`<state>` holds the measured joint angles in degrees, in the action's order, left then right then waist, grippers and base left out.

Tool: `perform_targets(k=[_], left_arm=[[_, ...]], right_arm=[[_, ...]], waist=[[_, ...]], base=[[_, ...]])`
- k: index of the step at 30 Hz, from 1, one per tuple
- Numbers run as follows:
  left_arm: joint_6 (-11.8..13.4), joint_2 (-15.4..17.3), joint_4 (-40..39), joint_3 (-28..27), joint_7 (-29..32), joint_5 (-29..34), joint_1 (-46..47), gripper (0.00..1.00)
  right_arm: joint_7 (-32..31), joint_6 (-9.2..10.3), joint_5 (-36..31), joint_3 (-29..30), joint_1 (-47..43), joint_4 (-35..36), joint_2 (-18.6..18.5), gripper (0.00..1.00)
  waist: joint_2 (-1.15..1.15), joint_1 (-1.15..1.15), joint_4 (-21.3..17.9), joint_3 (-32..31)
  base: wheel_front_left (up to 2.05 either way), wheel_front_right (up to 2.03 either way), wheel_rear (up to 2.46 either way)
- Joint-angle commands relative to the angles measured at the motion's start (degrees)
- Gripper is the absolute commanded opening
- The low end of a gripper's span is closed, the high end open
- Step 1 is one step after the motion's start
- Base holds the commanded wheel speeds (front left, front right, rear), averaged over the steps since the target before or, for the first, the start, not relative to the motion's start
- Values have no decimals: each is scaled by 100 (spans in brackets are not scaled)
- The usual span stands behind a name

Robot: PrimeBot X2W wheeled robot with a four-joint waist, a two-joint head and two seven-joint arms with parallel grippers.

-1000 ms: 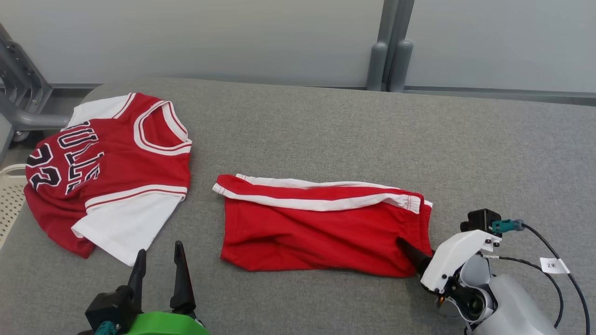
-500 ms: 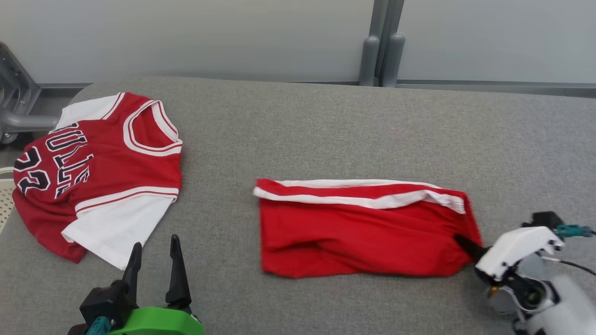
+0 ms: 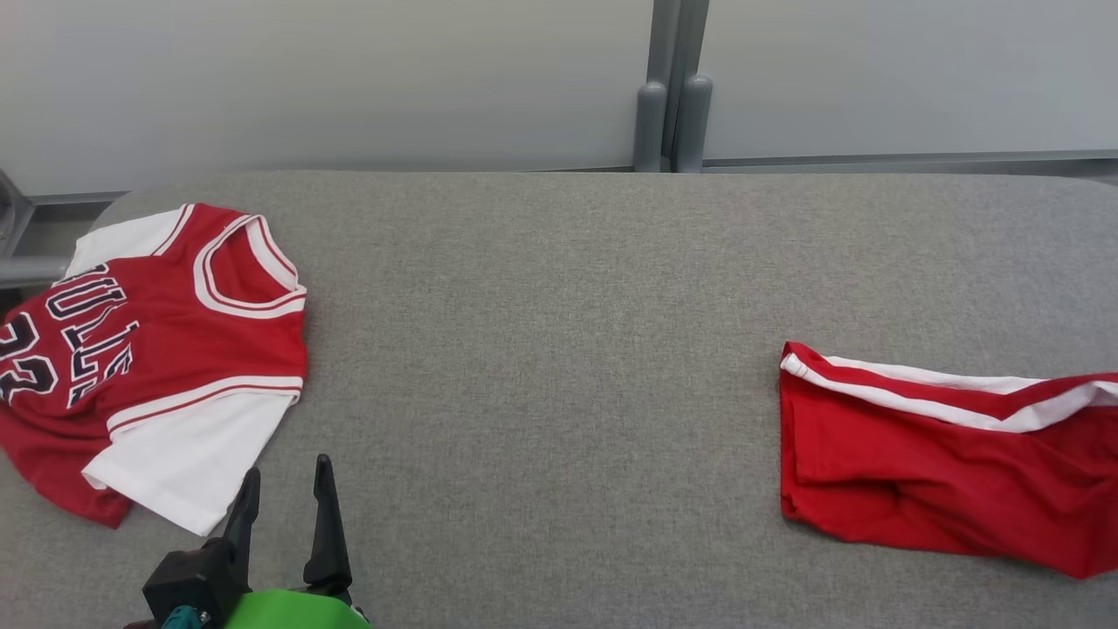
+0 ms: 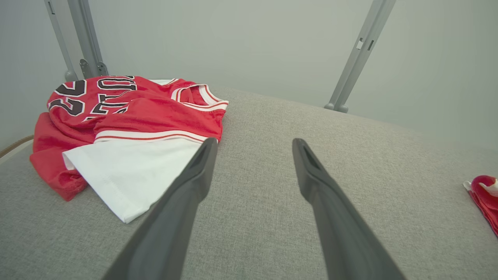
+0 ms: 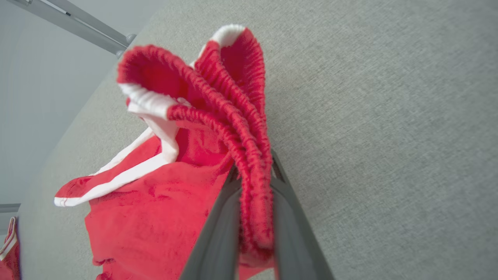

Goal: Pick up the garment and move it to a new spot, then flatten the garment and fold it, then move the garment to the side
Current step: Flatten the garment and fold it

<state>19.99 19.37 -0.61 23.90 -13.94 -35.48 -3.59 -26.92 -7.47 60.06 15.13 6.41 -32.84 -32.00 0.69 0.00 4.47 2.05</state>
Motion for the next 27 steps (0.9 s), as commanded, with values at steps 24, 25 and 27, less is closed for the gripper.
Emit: perform_targets(k=[24, 25, 27], left_arm=[[-1057, 203, 846, 1, -132, 257, 79, 100], [-1127, 199, 872, -7, -129, 306, 94, 100], [-1257, 179, 920, -49, -131, 381, 86, 100]], right_arm=[[-188, -4, -2152, -2067, 309, 2112, 2022, 0], [-138, -4, -2249, -2058, 369, 1998, 2080, 0], [-33, -4, -2479, -2027, 504, 1762, 2147, 0]], waist=[[-69, 0, 81, 63], [-69, 0, 104, 62], [-69, 0, 149, 54]], base=[[0, 0, 0], [0, 0, 0], [0, 0, 0]])
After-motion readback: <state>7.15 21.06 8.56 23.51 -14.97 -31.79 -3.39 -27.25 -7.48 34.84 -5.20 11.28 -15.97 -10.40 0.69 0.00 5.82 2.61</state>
